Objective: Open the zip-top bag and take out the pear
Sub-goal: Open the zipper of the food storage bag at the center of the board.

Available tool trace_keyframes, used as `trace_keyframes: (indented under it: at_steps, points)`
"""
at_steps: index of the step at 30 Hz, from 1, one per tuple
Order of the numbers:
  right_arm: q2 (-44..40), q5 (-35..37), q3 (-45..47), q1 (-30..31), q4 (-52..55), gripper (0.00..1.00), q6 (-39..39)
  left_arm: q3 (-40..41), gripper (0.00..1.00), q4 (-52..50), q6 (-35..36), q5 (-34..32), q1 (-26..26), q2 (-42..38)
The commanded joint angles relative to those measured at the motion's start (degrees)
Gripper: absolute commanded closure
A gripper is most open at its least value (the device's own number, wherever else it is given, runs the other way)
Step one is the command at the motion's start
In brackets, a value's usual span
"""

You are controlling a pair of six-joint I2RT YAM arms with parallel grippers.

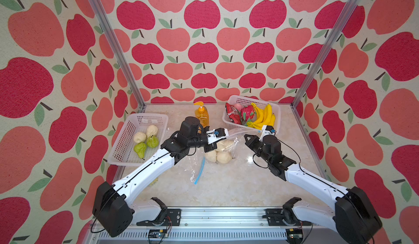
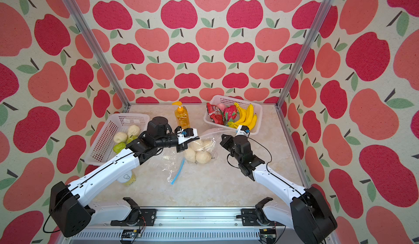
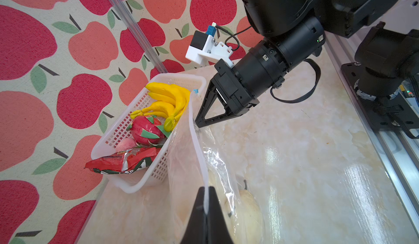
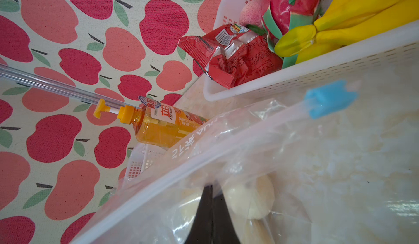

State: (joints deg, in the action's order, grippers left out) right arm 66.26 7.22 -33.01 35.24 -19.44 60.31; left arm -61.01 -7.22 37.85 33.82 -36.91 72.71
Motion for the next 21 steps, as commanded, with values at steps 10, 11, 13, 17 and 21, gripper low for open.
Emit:
trace_keyframes:
  at_steps: [10,11,13,17,21]
  points:
    - [4.7,-30.4,-23.2,-14.9,22.4,1.00,-24.8,-5.6,0.56,-1.8,-24.1,9.8,-2.0,-2.1]
    - [6.2,-35.5,-25.2,-16.4,24.0,1.00,-27.6,-4.1,0.48,-0.6,-24.9,10.1,-2.2,-3.9]
    - [9.1,-42.6,-28.5,-18.6,28.6,1.00,-33.8,-1.6,0.35,0.5,-26.2,8.3,-2.0,-7.6]
    - [13.1,-57.3,-35.1,-20.3,38.4,1.00,-46.4,0.7,0.19,0.0,-28.5,4.9,2.8,-15.0]
    - [16.6,-66.6,-44.7,-20.4,54.1,1.00,-59.6,-1.3,0.14,-3.9,-32.4,0.0,11.2,-14.9]
